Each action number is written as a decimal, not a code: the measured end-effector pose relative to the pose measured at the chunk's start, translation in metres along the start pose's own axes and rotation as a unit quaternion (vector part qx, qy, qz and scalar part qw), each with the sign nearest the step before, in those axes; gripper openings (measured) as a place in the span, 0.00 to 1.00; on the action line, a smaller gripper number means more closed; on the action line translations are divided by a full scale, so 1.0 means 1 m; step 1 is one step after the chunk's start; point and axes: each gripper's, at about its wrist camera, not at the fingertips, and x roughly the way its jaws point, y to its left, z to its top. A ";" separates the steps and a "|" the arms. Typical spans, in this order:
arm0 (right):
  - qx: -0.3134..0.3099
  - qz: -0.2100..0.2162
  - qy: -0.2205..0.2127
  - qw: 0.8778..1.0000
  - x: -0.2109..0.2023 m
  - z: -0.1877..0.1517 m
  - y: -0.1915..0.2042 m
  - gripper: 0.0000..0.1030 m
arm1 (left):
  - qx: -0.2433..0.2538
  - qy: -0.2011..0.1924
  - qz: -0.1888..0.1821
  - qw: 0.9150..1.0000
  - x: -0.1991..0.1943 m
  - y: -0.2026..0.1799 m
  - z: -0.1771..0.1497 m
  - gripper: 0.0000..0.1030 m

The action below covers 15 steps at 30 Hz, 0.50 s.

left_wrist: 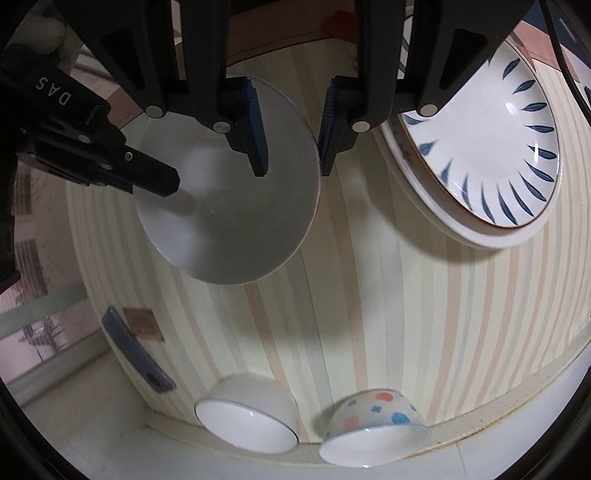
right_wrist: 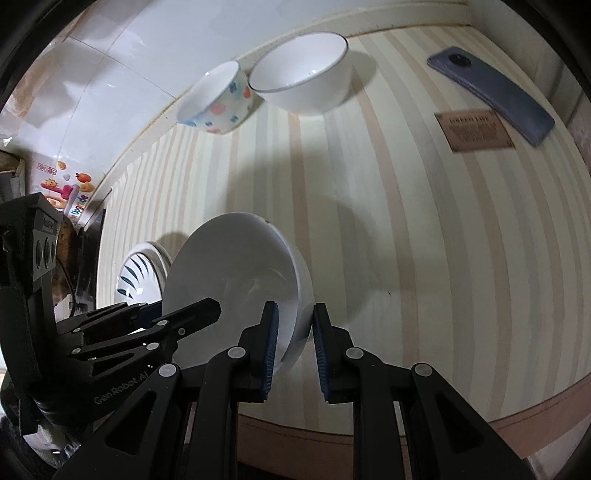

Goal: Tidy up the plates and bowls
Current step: 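Lift the plain white bowl with both grippers and set it beside the plates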

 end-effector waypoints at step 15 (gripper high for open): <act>0.025 0.013 0.026 0.999 -0.003 -0.006 -0.021 0.21 | 0.006 0.029 0.005 1.000 0.001 -0.009 -0.005 0.24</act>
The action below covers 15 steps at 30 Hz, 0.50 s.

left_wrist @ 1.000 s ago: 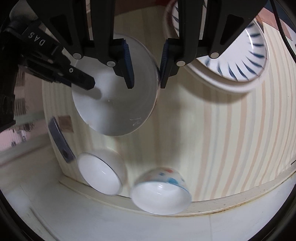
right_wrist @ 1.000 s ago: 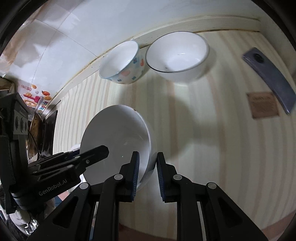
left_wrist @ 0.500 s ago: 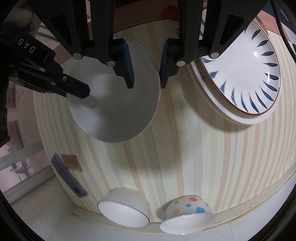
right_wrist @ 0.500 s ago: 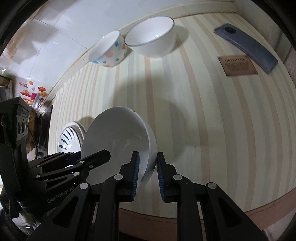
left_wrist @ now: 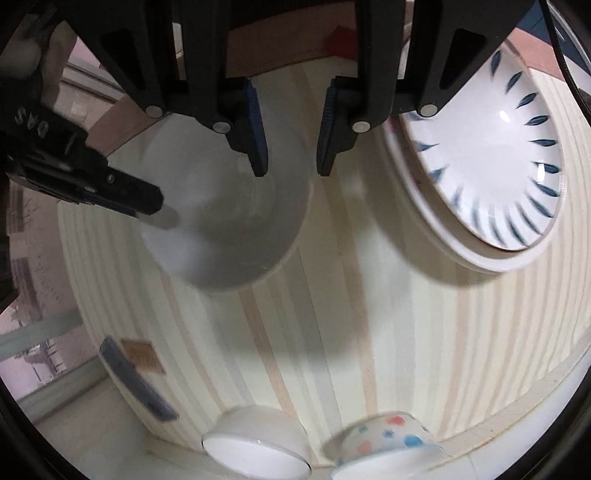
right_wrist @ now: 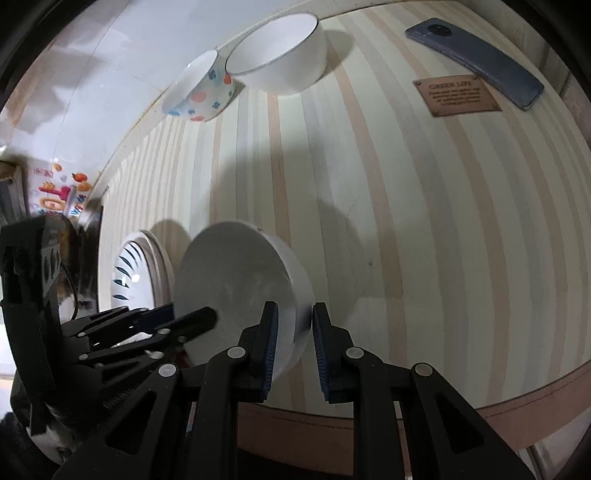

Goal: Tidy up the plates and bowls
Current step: 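Lift the plain white bowl with both grippers and set it beside the plates, then grasp the rim of the black-rimmed white bowl with both grippers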

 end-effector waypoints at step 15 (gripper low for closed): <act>0.069 0.064 -0.094 0.991 -0.025 0.166 -0.021 0.52 | -0.087 -0.096 -0.036 0.991 -0.032 0.029 0.173 0.30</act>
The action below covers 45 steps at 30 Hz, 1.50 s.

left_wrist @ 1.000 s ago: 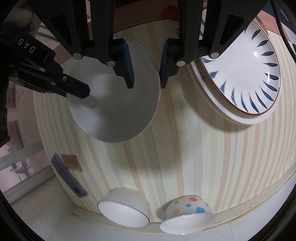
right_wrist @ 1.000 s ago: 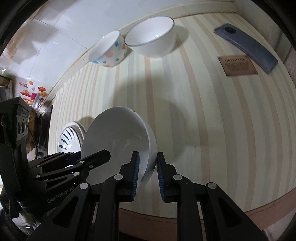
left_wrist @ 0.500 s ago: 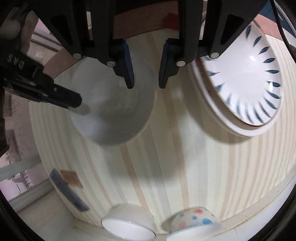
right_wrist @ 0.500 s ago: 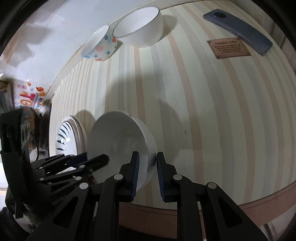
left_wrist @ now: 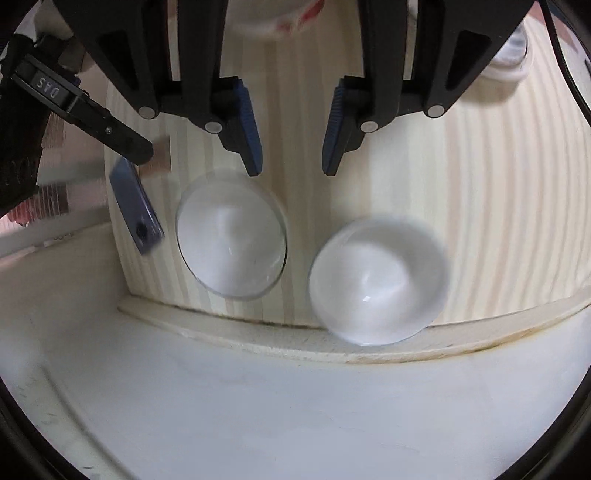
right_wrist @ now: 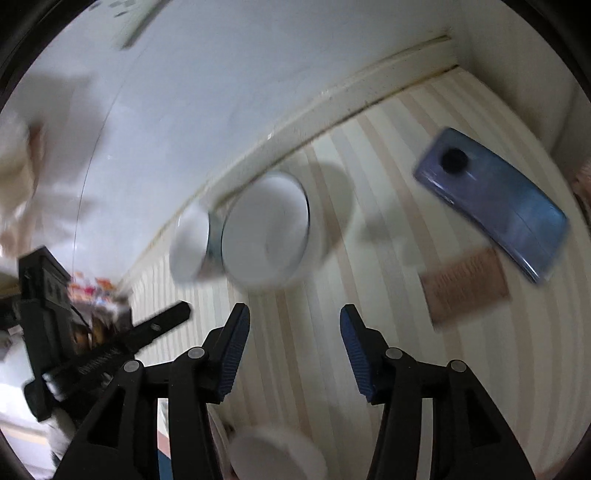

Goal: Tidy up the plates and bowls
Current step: 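Grasp the rim of the black-rimmed white bowl with both grippers, then carry the black-rimmed bowl with both grippers and lower it into the plain bowl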

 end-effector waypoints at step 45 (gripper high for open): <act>-0.070 -0.026 -0.026 0.997 -0.044 -0.079 0.047 0.16 | 0.073 -0.016 -0.002 0.997 -0.060 -0.021 -0.081 0.21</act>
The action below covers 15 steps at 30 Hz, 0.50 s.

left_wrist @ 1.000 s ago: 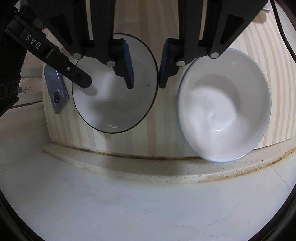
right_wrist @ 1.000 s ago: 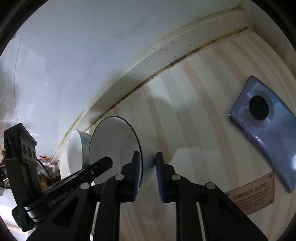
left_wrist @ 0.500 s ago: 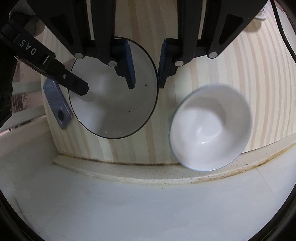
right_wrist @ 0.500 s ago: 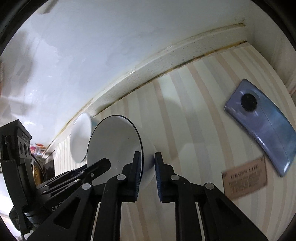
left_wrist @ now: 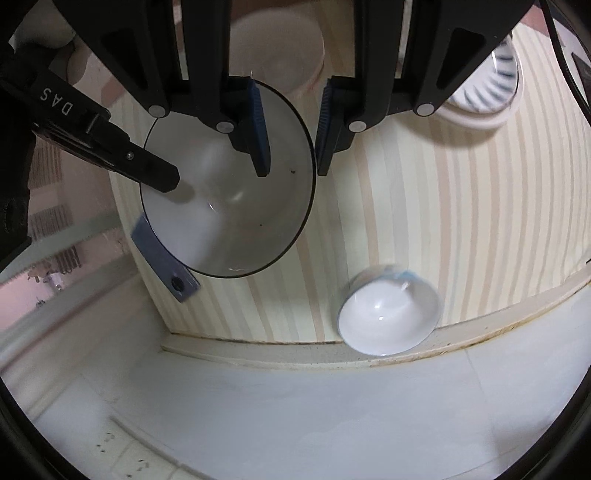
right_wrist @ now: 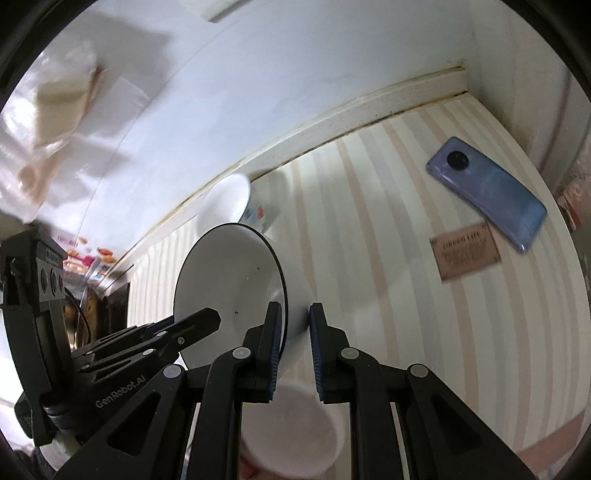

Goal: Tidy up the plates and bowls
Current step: 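Carry the black-rimmed bowl with both grippers and lower it into the plain bowl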

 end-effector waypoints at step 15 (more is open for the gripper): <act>0.027 -0.007 0.032 0.999 -0.014 -0.090 -0.007 0.16 | 0.032 0.058 -0.003 0.998 0.001 0.001 -0.074 0.21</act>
